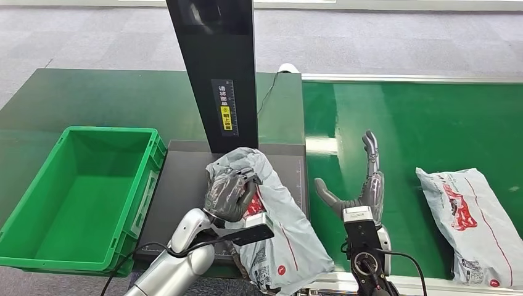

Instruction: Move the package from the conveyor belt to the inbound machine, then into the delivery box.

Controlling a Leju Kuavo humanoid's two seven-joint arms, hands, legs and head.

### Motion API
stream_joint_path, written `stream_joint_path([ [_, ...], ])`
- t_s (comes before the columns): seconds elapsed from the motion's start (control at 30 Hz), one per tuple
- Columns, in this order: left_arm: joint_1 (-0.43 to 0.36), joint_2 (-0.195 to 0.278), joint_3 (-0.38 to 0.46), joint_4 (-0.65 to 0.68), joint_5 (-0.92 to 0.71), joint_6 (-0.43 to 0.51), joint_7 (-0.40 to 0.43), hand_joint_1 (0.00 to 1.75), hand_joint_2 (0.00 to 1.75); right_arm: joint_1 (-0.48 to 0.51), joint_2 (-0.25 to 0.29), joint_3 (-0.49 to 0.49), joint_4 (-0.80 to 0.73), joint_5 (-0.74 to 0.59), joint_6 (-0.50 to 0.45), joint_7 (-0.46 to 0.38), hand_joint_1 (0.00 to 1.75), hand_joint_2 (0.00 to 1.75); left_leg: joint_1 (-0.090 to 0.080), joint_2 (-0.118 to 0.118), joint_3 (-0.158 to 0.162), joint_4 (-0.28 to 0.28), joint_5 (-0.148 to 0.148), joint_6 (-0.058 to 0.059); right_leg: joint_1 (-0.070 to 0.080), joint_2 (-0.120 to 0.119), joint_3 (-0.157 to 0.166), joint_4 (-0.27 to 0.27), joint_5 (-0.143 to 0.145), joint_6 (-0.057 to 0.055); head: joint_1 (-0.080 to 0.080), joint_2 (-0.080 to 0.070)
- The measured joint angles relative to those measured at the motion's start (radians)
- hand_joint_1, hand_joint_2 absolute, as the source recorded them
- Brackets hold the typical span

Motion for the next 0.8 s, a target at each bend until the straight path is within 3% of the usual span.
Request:
stream_joint_path([
  [0.23, 0.074, 0.095, 0.031, -0.221, -0.178, 0.14, 0.069, 1.75, 1.75, 0.034, -0.021, -0.022, -0.022, -0.01, -0.005, 0.0, 0.0, 1.75, 0.0, 0.0, 0.0, 0.0, 0.0, 0.0, 0.0, 0.0, 0.0, 0.0, 0.0, 0.0, 0.0, 0.0],
  [0.4, 0.13, 0.168, 0.116, -0.381, -0.34, 0.235, 0.156, 1.75, 1.75, 0.07, -0.028, -0.043, -0.047, -0.004, -0.017, -0.002, 0.0, 1.75, 0.0, 0.001, 0.0, 0.0, 0.0, 0.0, 0.001, 0.0, 0.0, 0.0, 0.0, 0.0, 0.0, 0.0],
  [0.57, 0.181, 0.23, 0.333, -0.507, -0.398, 0.249, 0.275, 1.75, 1.75, 0.144, -0.038, -0.075, -0.104, 0.003, -0.038, -0.004, 0.0, 1.75, 0.001, 0.001, -0.001, -0.001, 0.0, 0.0, 0.001, 0.001, -0.002, 0.0, -0.001, 0.0, 0.0, 0.0],
  [0.8, 0.104, 0.304, 0.659, -0.443, -0.335, 0.239, 0.344, 1.75, 1.75, 0.218, -0.046, -0.089, -0.174, 0.018, -0.041, -0.004, 0.0, 1.75, 0.002, 0.002, -0.001, -0.001, 0.001, -0.002, 0.002, 0.002, -0.002, 0.0, 0.0, -0.001, 0.0, 0.0],
])
